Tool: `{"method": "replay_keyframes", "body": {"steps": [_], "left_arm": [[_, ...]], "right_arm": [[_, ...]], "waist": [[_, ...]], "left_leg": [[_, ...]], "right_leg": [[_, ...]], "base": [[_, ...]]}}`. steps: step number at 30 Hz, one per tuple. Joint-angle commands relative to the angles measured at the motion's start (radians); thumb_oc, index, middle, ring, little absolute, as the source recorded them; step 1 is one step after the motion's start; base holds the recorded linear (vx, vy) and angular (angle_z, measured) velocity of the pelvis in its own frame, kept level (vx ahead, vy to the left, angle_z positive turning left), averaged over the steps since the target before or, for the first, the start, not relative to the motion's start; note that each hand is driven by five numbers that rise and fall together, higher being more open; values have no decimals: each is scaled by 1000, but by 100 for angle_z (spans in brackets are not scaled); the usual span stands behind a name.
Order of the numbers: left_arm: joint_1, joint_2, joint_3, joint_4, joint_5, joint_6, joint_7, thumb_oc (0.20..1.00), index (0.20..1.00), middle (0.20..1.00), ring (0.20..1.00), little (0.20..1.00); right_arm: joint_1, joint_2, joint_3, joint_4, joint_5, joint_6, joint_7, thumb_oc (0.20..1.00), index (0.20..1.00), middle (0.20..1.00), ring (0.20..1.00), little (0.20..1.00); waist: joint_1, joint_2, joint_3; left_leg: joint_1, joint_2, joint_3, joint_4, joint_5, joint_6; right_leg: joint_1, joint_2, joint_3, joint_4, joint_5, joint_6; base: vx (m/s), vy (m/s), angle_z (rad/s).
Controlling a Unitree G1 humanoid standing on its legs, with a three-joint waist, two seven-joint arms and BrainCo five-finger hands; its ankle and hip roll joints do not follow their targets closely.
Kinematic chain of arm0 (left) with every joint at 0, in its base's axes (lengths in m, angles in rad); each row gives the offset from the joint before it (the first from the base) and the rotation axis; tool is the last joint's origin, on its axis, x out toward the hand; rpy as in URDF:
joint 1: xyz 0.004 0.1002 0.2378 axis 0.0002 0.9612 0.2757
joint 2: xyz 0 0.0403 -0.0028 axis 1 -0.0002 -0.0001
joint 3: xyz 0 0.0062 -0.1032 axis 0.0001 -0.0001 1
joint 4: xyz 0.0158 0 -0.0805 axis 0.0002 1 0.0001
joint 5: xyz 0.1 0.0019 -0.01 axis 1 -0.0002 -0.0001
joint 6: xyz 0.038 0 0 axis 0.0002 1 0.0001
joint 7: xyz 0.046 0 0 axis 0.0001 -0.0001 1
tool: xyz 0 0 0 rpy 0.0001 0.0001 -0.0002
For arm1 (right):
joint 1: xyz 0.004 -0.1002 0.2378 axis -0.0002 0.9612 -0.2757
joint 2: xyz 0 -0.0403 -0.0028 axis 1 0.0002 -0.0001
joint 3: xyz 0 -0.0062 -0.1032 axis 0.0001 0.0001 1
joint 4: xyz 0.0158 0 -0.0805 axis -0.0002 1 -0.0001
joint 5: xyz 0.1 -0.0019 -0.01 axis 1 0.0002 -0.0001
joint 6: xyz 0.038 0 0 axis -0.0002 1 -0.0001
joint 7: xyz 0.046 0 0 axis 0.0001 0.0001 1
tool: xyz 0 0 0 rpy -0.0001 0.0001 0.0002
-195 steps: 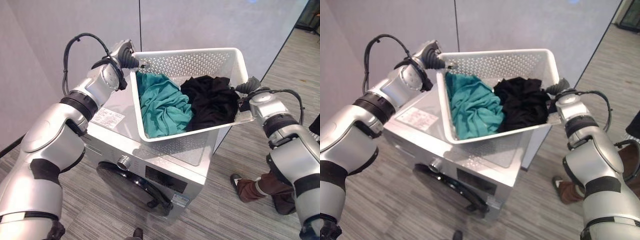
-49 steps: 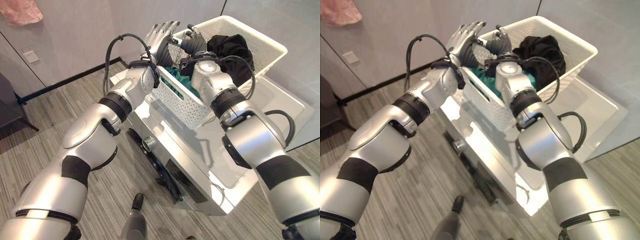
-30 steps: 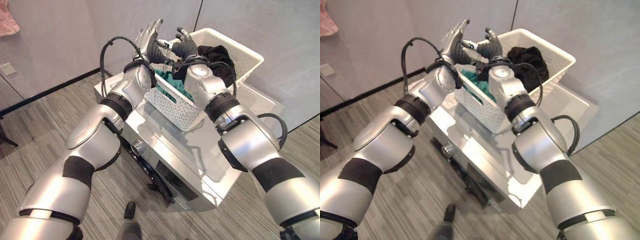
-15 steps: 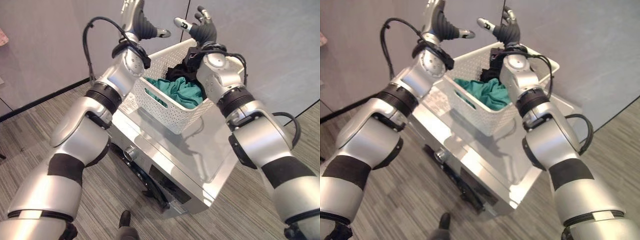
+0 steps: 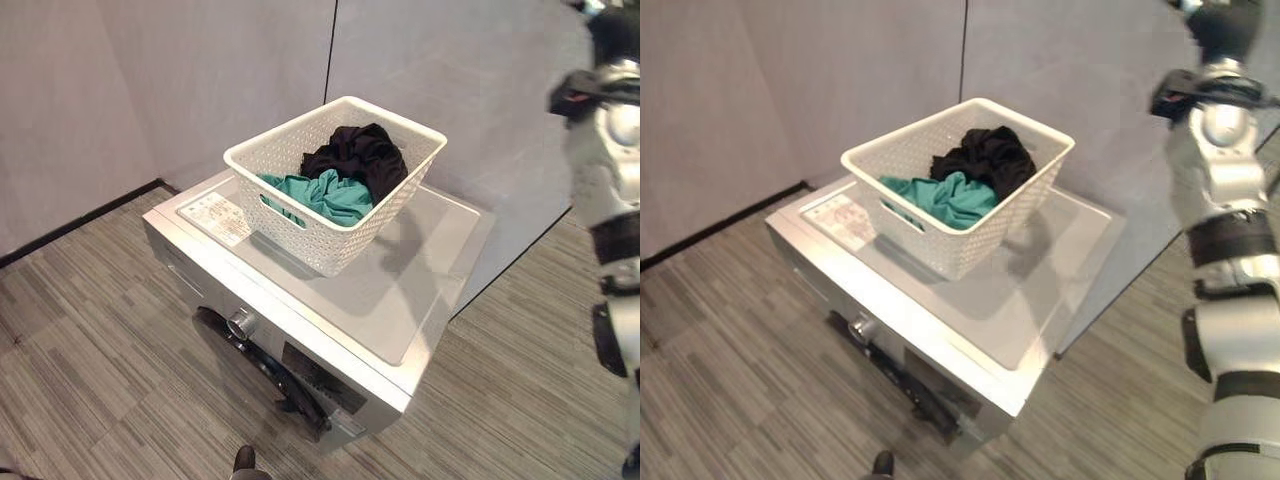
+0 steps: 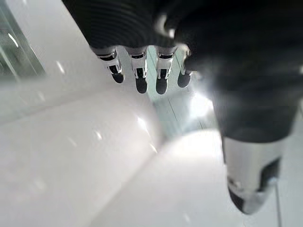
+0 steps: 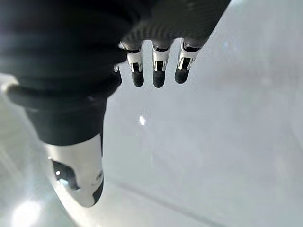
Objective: Grab the laundry basket,head to the washer,open it,put in the laundry and shut it.
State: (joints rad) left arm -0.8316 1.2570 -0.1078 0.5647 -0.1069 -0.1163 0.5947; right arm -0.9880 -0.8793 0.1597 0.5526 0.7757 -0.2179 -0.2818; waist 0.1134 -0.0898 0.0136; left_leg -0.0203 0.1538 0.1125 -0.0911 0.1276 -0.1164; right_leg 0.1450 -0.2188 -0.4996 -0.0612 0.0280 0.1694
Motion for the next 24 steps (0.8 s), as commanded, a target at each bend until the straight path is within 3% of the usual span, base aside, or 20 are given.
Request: {"method": "replay_keyframes", "body": {"steps": [1, 2, 6, 8, 9, 10, 11, 12, 13, 14, 15, 16, 17, 21, 22, 24], "left_arm": [[154, -15, 166, 5, 63, -31, 1, 1000, 1000, 1000, 1000, 1000], [445, -48, 390, -64, 90, -30, -21, 1000, 1000, 1000, 1000, 1000], [854, -224, 649, -112, 123, -27, -60, 1000, 1000, 1000, 1000, 1000], [982, -367, 699, -102, 104, -39, -101, 1000, 1000, 1000, 1000, 1000], [1026, -448, 702, -94, 63, -51, -133, 1000, 1000, 1000, 1000, 1000], [1031, -450, 701, -97, 61, -52, -136, 1000, 1000, 1000, 1000, 1000], [1083, -589, 703, -62, -78, -89, -192, 1000, 1000, 1000, 1000, 1000], [1088, -588, 703, -61, -83, -93, -197, 1000, 1000, 1000, 1000, 1000], [1104, -653, 698, -27, -159, -110, -223, 1000, 1000, 1000, 1000, 1000], [1123, -764, 673, 74, -307, -112, -296, 1000, 1000, 1000, 1000, 1000], [1123, -761, 671, 79, -311, -115, -299, 1000, 1000, 1000, 1000, 1000], [1127, -840, 620, 222, -388, -94, -371, 1000, 1000, 1000, 1000, 1000], [1127, -872, 557, 306, -375, -95, -402, 1000, 1000, 1000, 1000, 1000], [1069, -921, 466, 496, -347, -77, -427, 1000, 1000, 1000, 1000, 1000], [1013, -949, 370, 618, -254, -57, -409, 1000, 1000, 1000, 1000, 1000], [980, -965, 310, 631, -229, -60, -404, 1000, 1000, 1000, 1000, 1000]], "right_arm": [[83, -60, -83, -29, -62, -87, 5, 1000, 1000, 1000, 1000, 1000], [295, -64, -235, -120, -97, -85, 9, 1000, 1000, 1000, 1000, 1000], [705, 30, -502, -260, -215, -66, 5, 1000, 1000, 1000, 1000, 1000], [891, 100, -612, -301, -317, -35, 7, 1000, 1000, 1000, 1000, 1000], [966, 149, -650, -317, -345, -22, 10, 1000, 1000, 1000, 1000, 1000], [976, 152, -654, -326, -348, -19, 10, 1000, 1000, 1000, 1000, 1000], [1062, 246, -680, -315, -351, -6, 33, 1000, 1000, 1000, 1000, 1000], [1070, 247, -682, -321, -351, -4, 34, 1000, 1000, 1000, 1000, 1000], [1114, 307, -691, -316, -315, -5, 60, 1000, 1000, 1000, 1000, 1000], [1184, 407, -700, -292, -252, -6, 103, 1000, 1000, 1000, 1000, 1000], [1188, 408, -701, -294, -251, -6, 105, 1000, 1000, 1000, 1000, 1000], [1248, 495, -686, -232, -249, 3, 125, 1000, 1000, 1000, 1000, 1000], [1256, 554, -662, -111, -220, 3, 135, 1000, 1000, 1000, 1000, 1000], [1219, 585, -558, 136, -233, 13, 137, 1000, 1000, 1000, 1000, 1000], [1161, 613, -467, 354, -213, 32, 131, 1000, 1000, 1000, 1000, 1000], [1107, 633, -398, 515, -188, 45, 134, 1000, 1000, 1000, 1000, 1000]], "waist": [[15, 16, -22], [7, 26, -25], [-12, 38, -13], [-27, 39, 0], [-29, 39, 3], [-27, 41, -1], [-30, 39, 10], [-30, 40, 5], [-33, 38, 10], [-42, 37, 20], [-40, 36, 18], [-52, 41, 21], [-57, 43, 24], [-65, 42, 27], [-70, 42, 32], [-67, 44, 42]], "left_leg": [[74, 92, 34, 4, -142, -35], [78, 92, 39, 4, -144, -34], [81, 93, 39, 4, -149, -29], [80, 91, 37, 4, -150, -23], [79, 90, 34, 4, -150, -20], [80, 90, 34, 4, -150, -20], [76, 88, 30, 6, -149, -18], [76, 88, 29, 5, -149, -18], [73, 87, 27, 6, -148, -17], [69, 85, 25, 7, -145, -15], [68, 85, 24, 7, -145, -15], [71, 88, 16, 8, -155, -21], [68, 89, 15, 9, -153, -24], [62, 93, 16, 9, -146, -27], [57, 97, 18, 8, -142, -30], [45, 101, 19, 11, -138, -31]], "right_leg": [[-9, -90, -34, 5, 20, 34], [-8, -91, -31, 2, 21, 34], [-11, -95, -22, -7, 27, 34], [-15, -97, -16, -13, 30, 33], [-16, -97, -13, -15, 31, 32], [-15, -97, -13, -15, 31, 32], [-18, -98, -8, -18, 31, 29], [-18, -98, -9, -18, 31, 29], [-19, -97, -8, -19, 30, 27], [-21, -97, -6, -18, 26, 23], [-22, -97, -6, -18, 26, 23], [-18, -89, 10, -14, 4, 26], [-22, -83, 14, -12, 1, 24], [-32, -77, 25, -10, 0, 20], [-37, -69, 34, -20, 4, 17], [-51, -71, 35, -26, 15, 19]], "base": [[-3, 18, -14], [-11, 10, -15], [-12, -3, -8], [-38, -18, -4], [-27, -12, -6], [-40, -20, -7], [-25, -14, -3], [-41, -28, -6], [-54, -21, -3], [-54, -22, -6], [0, 0, 0], [0, 0, 0], [0, 0, 0], [-20, -8, -1], [-47, -11, -2], [-74, 47, -2]]}}
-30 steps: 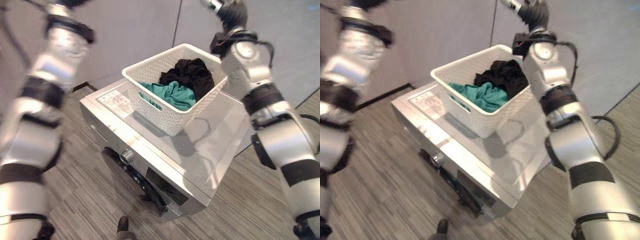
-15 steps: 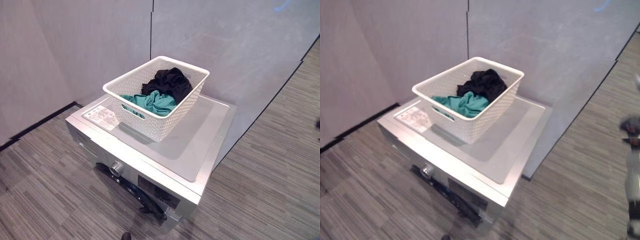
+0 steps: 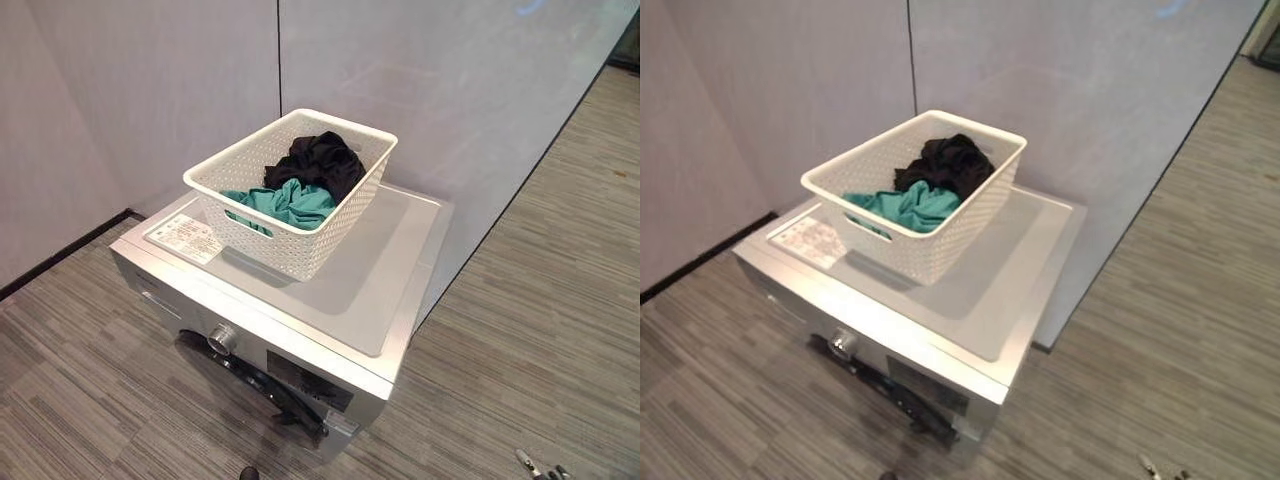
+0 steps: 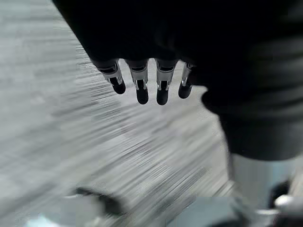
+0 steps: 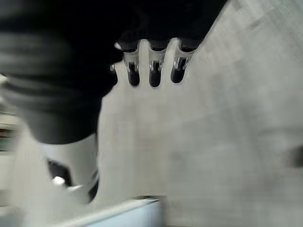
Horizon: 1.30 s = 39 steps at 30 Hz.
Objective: Grab the laundry basket,head to the washer,open it,put in the laundry and shut it.
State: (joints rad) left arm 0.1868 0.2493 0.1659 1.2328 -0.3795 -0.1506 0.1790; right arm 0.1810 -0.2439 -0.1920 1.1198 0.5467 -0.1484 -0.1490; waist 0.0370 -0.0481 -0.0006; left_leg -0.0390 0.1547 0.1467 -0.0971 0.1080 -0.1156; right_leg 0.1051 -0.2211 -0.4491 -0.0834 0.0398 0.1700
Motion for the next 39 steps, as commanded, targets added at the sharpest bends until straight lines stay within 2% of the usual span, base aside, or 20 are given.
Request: {"method": "replay_keyframes", "body": {"steps": [1, 5, 8, 11, 12, 13, 15, 18, 19, 20, 21, 24, 26, 28, 30, 31, 32, 34, 36, 39], "left_arm": [[-59, 39, -1, -34, 50, -28, 11, 1000, 1000, 1000, 1000, 1000], [-113, 18, -91, -56, 49, -42, 25, 1000, 1000, 1000, 1000, 1000], [-167, -16, -202, -60, 80, -33, 32, 1000, 1000, 1000, 1000, 1000], [-188, -25, -260, -83, 104, -21, 21, 1000, 1000, 1000, 1000, 1000], [-227, -24, -308, -107, 92, -12, 21, 1000, 1000, 1000, 1000, 1000], [-241, -26, -313, -110, 78, -7, 28, 1000, 1000, 1000, 1000, 1000], [-234, -20, -309, -123, 60, 0, 25, 1000, 1000, 1000, 1000, 1000], [-188, -24, -295, -124, 37, 4, 4, 1000, 1000, 1000, 1000, 1000], [-178, -26, -296, -118, 40, 7, 1, 1000, 1000, 1000, 1000, 1000], [-178, -31, -299, -93, 45, 10, 2, 1000, 1000, 1000, 1000, 1000], [-181, -34, -305, -92, 47, 9, 9, 1000, 1000, 1000, 1000, 1000], [-220, -45, -340, -94, 84, 11, 31, 1000, 1000, 1000, 1000, 1000], [-239, -46, -354, -113, 83, 10, 34, 1000, 1000, 1000, 1000, 1000], [-242, -48, -363, -130, 82, 7, 25, 1000, 1000, 1000, 1000, 1000], [-226, -48, -351, -142, 77, 12, 10, 1000, 1000, 1000, 1000, 1000], [-225, -49, -351, -143, 77, 12, 10, 1000, 1000, 1000, 1000, 1000], [-206, -46, -324, -146, 74, 15, 5, 1000, 1000, 1000, 1000, 1000], [-178, -34, -293, -146, 104, 23, -10, 1000, 1000, 1000, 1000, 1000], [-170, -25, -285, -143, 137, 27, -26, 1000, 1000, 1000, 1000, 1000], [-155, -5, -296, -187, 176, 23, -43, 1000, 1000, 1000, 1000, 1000]], "right_arm": [[-93, 13, -12, 11, 56, -17, 7, 1000, 1000, 1000, 1000, 1000], [-152, 50, 54, 43, 14, -19, -52, 1000, 1000, 1000, 1000, 1000], [-161, 91, 92, 40, 14, 4, -70, 1000, 1000, 1000, 1000, 1000], [-185, 96, 95, 48, 35, 9, -86, 1000, 1000, 1000, 1000, 1000], [-222, 107, 152, 30, 44, 15, -106, 1000, 1000, 1000, 1000, 1000], [-238, 112, 181, 61, 39, 15, -113, 1000, 1000, 1000, 1000, 1000], [-253, 112, 211, 66, 34, 14, -111, 1000, 1000, 1000, 1000, 1000], [-276, 114, 280, 69, 10, 11, -95, 1000, 1000, 1000, 1000, 1000], [-273, 115, 297, 64, 10, 8, -93, 1000, 1000, 1000, 1000, 1000], [-276, 110, 317, 54, 22, 2, -88, 1000, 1000, 1000, 1000, 1000], [-281, 106, 328, 40, 20, -3, -98, 1000, 1000, 1000, 1000, 1000], [-297, 75, 369, -26, 3, -16, -113, 1000, 1000, 1000, 1000, 1000], [-298, 45, 364, -62, -1, -15, -122, 1000, 1000, 1000, 1000, 1000], [-291, 25, 367, -92, -6, -15, -114, 1000, 1000, 1000, 1000, 1000], [-265, -2, 356, -144, -12, -6, -101, 1000, 1000, 1000, 1000, 1000], [-264, -2, 356, -145, -12, -6, -101, 1000, 1000, 1000, 1000, 1000], [-229, -24, 343, -226, -8, -14, -85, 1000, 1000, 1000, 1000, 1000], [-149, -78, 314, -355, -73, -14, -72, 1000, 1000, 1000, 1000, 1000], [-114, -150, 287, -441, -202, 1, -79, 1000, 1000, 1000, 1000, 1000], [-131, -227, 279, -509, -332, 19, -89, 1000, 1000, 1000, 1000, 1000]], "waist": [[12, 2, 68], [8, -3, 100], [-22, 2, 117], [-40, 20, 138], [-57, 58, 186], [-54, 79, 185], [-43, 93, 168], [4, 75, 115], [15, 65, 103], [22, 49, 93], [22, 47, 96], [29, 43, 115], [25, 46, 141], [22, 39, 159], [-5, 15, 159], [-4, 15, 160], [-20, 7, 147], [-51, 25, 113], [-72, 45, 94], [-66, 52, 98]], "left_leg": [[46, 95, -15, 29, -120, -29], [-28, 61, -22, 117, -164, -5], [-75, -24, -17, 203, -239, 56], [-62, -68, -9, 214, -266, 98], [-31, -79, 36, 216, -263, 132], [-16, -82, 64, 194, -236, 145], [-5, -89, 86, 152, -200, 160], [1, -95, 155, 112, -147, 145], [-3, -96, 163, 110, -141, 142], [-18, -97, 171, 116, -130, 136], [-22, -97, 168, 113, -121, 133], [-143, -69, 142, 133, -10, 86], [-189, -40, 110, 159, 28, 48], [-202, -42, 14, 221, -9, 46], [-148, 41, 44, 311, -75, 55], [-147, 42, 44, 313, -77, 54], [-70, 103, 55, 325, -91, 54], [70, 166, 95, 227, -55, 26], [84, 176, 152, 123, -8, -18], [88, 164, 164, 74, -5, -35]], "right_leg": [[-25, -78, -16, -4, 17, 24], [-66, -132, -10, -4, 79, 46], [-107, -212, 18, -1, 167, 69], [-150, -257, 49, 74, 189, 59], [-190, -280, 37, 218, 165, 32], [-186, -247, -1, 331, 70, -5], [-187, -158, -6, 427, -33, -32], [-80, 4, -47, 369, -173, -64], [-56, 39, -10, 329, -200, -74], [-56, 100, 111, 285, -225, -88], [-69, 123, 173, 281, -224, -96], [-45, 176, 188, 165, -247, -149], [-66, 182, 171, 167, -249, -167], [-72, 167, 154, 151, -231, -171], [-80, 129, 116, 142, -200, -169], [-78, 130, 116, 141, -200, -169], [-78, 119, 106, 132, -189, -166], [-77, 125, 77, 128, -200, -160], [-68, 132, 43, 110, -198, -154], [-60, 125, 21, 97, -183, -146]], "base": [[-93, 109, -1], [-94, 208, 0], [-38, 348, 9], [-73, 508, -15], [-237, 564, -42], [-283, 670, -44], [-141, 268, -73], [-161, 51, -158], [-177, -98, -121], [-170, -118, -94], [-191, -144, -38], [-394, -252, 18], [-348, -137, 73], [-316, -74, 44], [-204, -27, 45], [-42, 30, 69], [1, 34, 85], [93, 107, 25], [82, 129, 97], [45, 89, 122]]}}
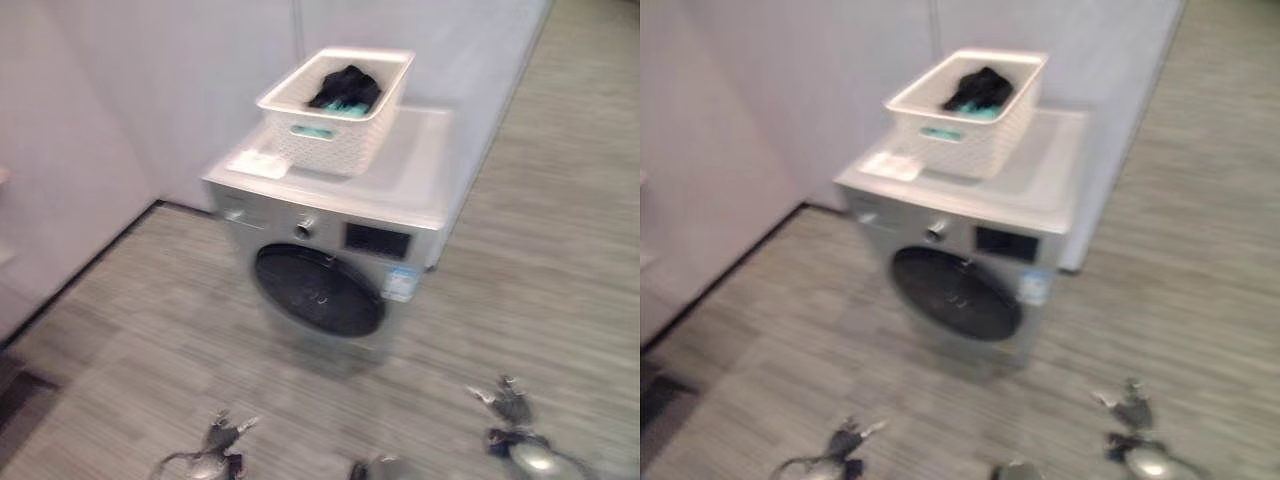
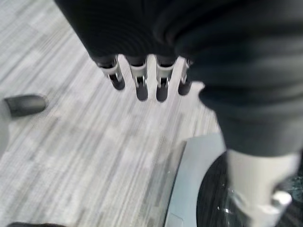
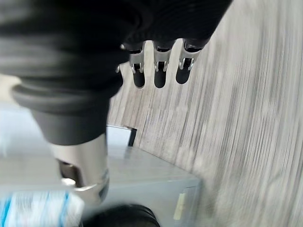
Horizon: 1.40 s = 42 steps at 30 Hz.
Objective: Grab the laundry basket,head to the washer,open it,put in the laundry and shut it.
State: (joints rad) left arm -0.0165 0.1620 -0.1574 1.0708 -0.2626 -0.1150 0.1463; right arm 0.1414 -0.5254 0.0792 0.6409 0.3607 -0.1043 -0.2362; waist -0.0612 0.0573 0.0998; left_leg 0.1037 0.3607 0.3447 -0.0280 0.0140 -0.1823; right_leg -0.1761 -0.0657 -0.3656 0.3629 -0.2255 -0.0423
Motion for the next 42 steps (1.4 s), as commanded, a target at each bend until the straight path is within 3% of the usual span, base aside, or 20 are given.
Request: {"method": "replay_keyframes", "body": {"steps": [1, 12, 22, 28, 36, 42], "left_arm": [[57, 90, 20, -44, 67, -15, -17, 1000, 1000, 1000, 1000, 1000], [82, 148, -6, -149, 47, -35, -43, 1000, 1000, 1000, 1000, 1000], [57, 211, -69, -283, -45, -80, -37, 1000, 1000, 1000, 1000, 1000], [11, 213, -82, -263, -62, -89, -10, 1000, 1000, 1000, 1000, 1000], [19, 197, -58, -217, -42, -73, -7, 1000, 1000, 1000, 1000, 1000], [9, 223, -69, -250, -69, -86, -2, 1000, 1000, 1000, 1000, 1000]], "right_arm": [[-106, 34, 8, -39, -161, -25, -3, 1000, 1000, 1000, 1000, 1000], [-359, -1, 182, 50, -243, -2, 34, 1000, 1000, 1000, 1000, 1000], [-835, -55, 277, 347, -262, 26, -80, 1000, 1000, 1000, 1000, 1000], [-991, -96, 270, 393, -216, 21, -141, 1000, 1000, 1000, 1000, 1000], [-851, -136, 183, 140, -246, 10, -173, 1000, 1000, 1000, 1000, 1000], [-1007, -222, 184, 295, -220, 23, -212, 1000, 1000, 1000, 1000, 1000]], "waist": [[36, -53, 0], [89, -44, 72], [147, -30, 184], [169, -27, 198], [146, -39, 175], [156, -19, 206]], "left_leg": [[-52, -50, -38, -8, 77, 33], [-103, -113, -65, -54, 33, 61], [-271, -155, -118, -4, 43, 84], [-326, -182, -136, -34, 67, 87], [-326, -194, -145, -49, 61, 97], [-332, -199, -138, -52, 66, 97]], "right_leg": [[222, -35, -64, -353, 91, 72], [153, -88, -70, -375, 178, 123], [44, -141, -84, -368, 242, 143], [10, -161, -101, -387, 260, 156], [17, -171, -112, -381, 252, 163], [-9, -177, -98, -366, 254, 167]], "base": [[66, 114, -17], [-45, 82, -13], [-86, 51, 12], [30, 37, 14], [68, -3, 10], [-8, -6, -2]]}}
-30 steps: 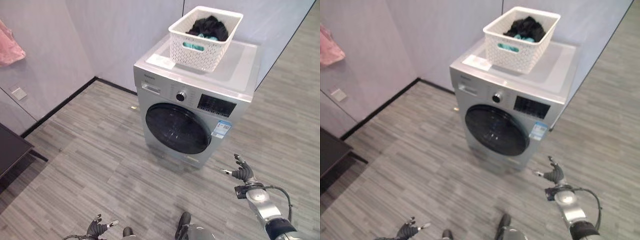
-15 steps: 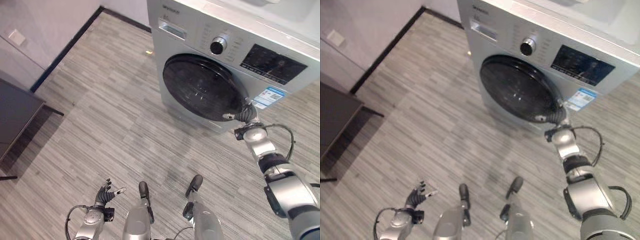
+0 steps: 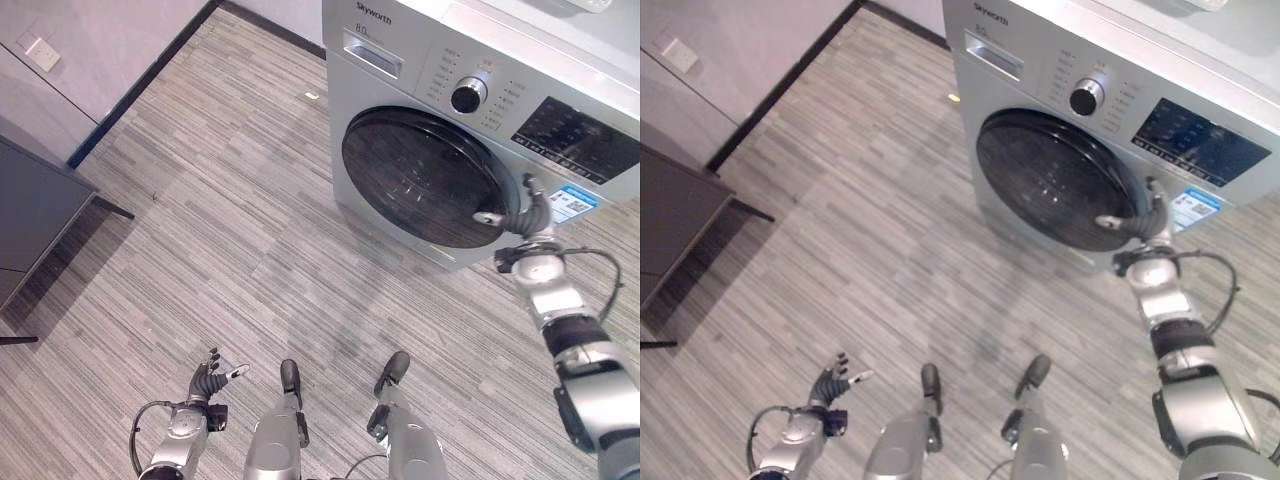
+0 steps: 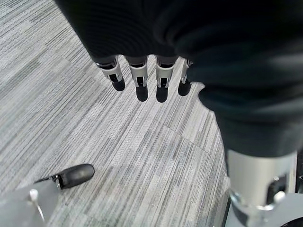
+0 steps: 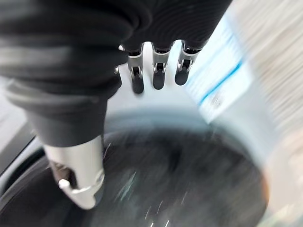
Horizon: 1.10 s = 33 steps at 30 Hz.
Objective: Grab the laundry basket,head to the washer,open it,put in the laundry and shut it.
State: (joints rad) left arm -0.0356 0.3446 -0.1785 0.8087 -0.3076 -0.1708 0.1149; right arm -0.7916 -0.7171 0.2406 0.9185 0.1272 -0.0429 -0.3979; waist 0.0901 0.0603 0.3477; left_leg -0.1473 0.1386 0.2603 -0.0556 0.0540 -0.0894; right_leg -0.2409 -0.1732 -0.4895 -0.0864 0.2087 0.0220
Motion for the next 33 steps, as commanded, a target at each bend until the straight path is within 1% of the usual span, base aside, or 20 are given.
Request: {"method": "replay_keyframes", "body": {"steps": [1, 2, 3, 8, 9, 11, 15, 18, 19, 20, 24, 25, 26, 29, 33], "left_arm": [[27, 43, -48, 8, -37, -32, 28, 1000, 1000, 1000, 1000, 1000], [25, 47, -47, 5, -58, -36, 27, 1000, 1000, 1000, 1000, 1000], [24, 51, -47, -2, -70, -38, 27, 1000, 1000, 1000, 1000, 1000], [23, 55, -49, -13, -103, -44, 28, 1000, 1000, 1000, 1000, 1000], [22, 54, -43, -18, -127, -48, 30, 1000, 1000, 1000, 1000, 1000], [17, 48, -29, -32, -172, -54, 37, 1000, 1000, 1000, 1000, 1000], [21, 43, -20, -69, -208, -61, 39, 1000, 1000, 1000, 1000, 1000], [26, 37, -15, -115, -254, -72, 43, 1000, 1000, 1000, 1000, 1000], [27, 37, -15, -116, -254, -72, 43, 1000, 1000, 1000, 1000, 1000], [26, 36, -18, -131, -267, -77, 44, 1000, 1000, 1000, 1000, 1000], [32, 29, -28, -159, -291, -85, 43, 1000, 1000, 1000, 1000, 1000], [32, 29, -28, -159, -291, -85, 43, 1000, 1000, 1000, 1000, 1000], [33, 28, -25, -169, -305, -91, 44, 1000, 1000, 1000, 1000, 1000], [35, 31, -22, -182, -311, -95, 50, 1000, 1000, 1000, 1000, 1000], [31, 41, -19, -230, -329, -107, 53, 1000, 1000, 1000, 1000, 1000]], "right_arm": [[-111, -38, 36, 57, 22, -38, -50, 1000, 1000, 1000, 1000, 1000], [-171, -56, 65, 131, 27, -30, -42, 1000, 1000, 1000, 1000, 1000], [-204, -64, 87, 164, 26, -23, -35, 1000, 1000, 1000, 1000, 1000], [-299, -66, 138, 282, 41, -14, -22, 1000, 1000, 1000, 1000, 1000], [-315, -65, 150, 297, 44, -13, -21, 1000, 1000, 1000, 1000, 1000], [-327, -57, 144, 305, 69, -15, -23, 1000, 1000, 1000, 1000, 1000], [-324, -47, 148, 302, 77, -17, -22, 1000, 1000, 1000, 1000, 1000], [-330, -31, 141, 303, 96, -27, -32, 1000, 1000, 1000, 1000, 1000], [-331, -31, 142, 303, 97, -28, -31, 1000, 1000, 1000, 1000, 1000], [-349, -17, 146, 306, 110, -34, -34, 1000, 1000, 1000, 1000, 1000], [-359, 10, 150, 309, 129, -45, -36, 1000, 1000, 1000, 1000, 1000], [-359, 10, 150, 308, 130, -45, -36, 1000, 1000, 1000, 1000, 1000], [-362, 21, 151, 304, 134, -50, -39, 1000, 1000, 1000, 1000, 1000], [-357, 36, 149, 291, 140, -59, -44, 1000, 1000, 1000, 1000, 1000], [-368, 84, 142, 265, 175, -80, -43, 1000, 1000, 1000, 1000, 1000]], "waist": [[7, -16, -37], [11, -11, -33], [14, -7, -30], [20, 9, -25], [23, 10, -26], [25, 14, -28], [29, 20, -26], [42, 24, -18], [42, 24, -19], [54, 26, -13], [74, 36, -7], [74, 36, -8], [82, 42, -6], [90, 48, -7], [113, 77, -4]], "left_leg": [[-85, 24, -51, -25, 28, 3], [-92, 25, -47, -25, 33, -1], [-96, 26, -47, -24, 35, -2], [-108, 26, -44, -26, 42, -6], [-111, 27, -44, -26, 43, -8], [-118, 28, -45, -26, 47, -10], [-128, 28, -51, -26, 50, -12], [-143, 26, -56, -27, 53, -13], [-144, 26, -56, -27, 54, -13], [-164, 25, -61, -27, 57, -14], [-199, 22, -73, -30, 64, -18], [-201, 22, -74, -30, 64, -18], [-217, 16, -80, -31, 66, -18], [-236, 9, -89, -32, 67, -17], [-274, -11, -98, -32, 70, -12]], "right_leg": [[49, -69, 30, 83, -179, 103], [39, -69, 34, 82, -178, 103], [34, -69, 36, 84, -178, 102], [10, -71, 43, 98, -182, 102], [6, -70, 44, 96, -181, 102], [-1, -67, 45, 93, -181, 101], [-5, -64, 41, 92, -183, 99], [-19, -61, 38, 91, -178, 101], [-20, -61, 38, 91, -177, 101], [-37, -58, 39, 85, -171, 103], [-49, -56, 30, 61, -159, 109], [-50, -55, 30, 60, -159, 109], [-57, -56, 28, 54, -154, 111], [-69, -57, 30, 47, -150, 112], [-98, -69, 31, 39, -138, 117]], "base": [[-17, -21, -14], [-17, -24, -12], [-14, -35, -13], [3, -23, -4], [0, 0, 0], [38, -42, -1], [36, -37, 1], [7, -11, 0], [0, 0, 0], [0, 0, 0], [9, -2, 1], [39, 3, 4], [23, 7, 5], [17, -7, 11], [7, 21, 9]]}}
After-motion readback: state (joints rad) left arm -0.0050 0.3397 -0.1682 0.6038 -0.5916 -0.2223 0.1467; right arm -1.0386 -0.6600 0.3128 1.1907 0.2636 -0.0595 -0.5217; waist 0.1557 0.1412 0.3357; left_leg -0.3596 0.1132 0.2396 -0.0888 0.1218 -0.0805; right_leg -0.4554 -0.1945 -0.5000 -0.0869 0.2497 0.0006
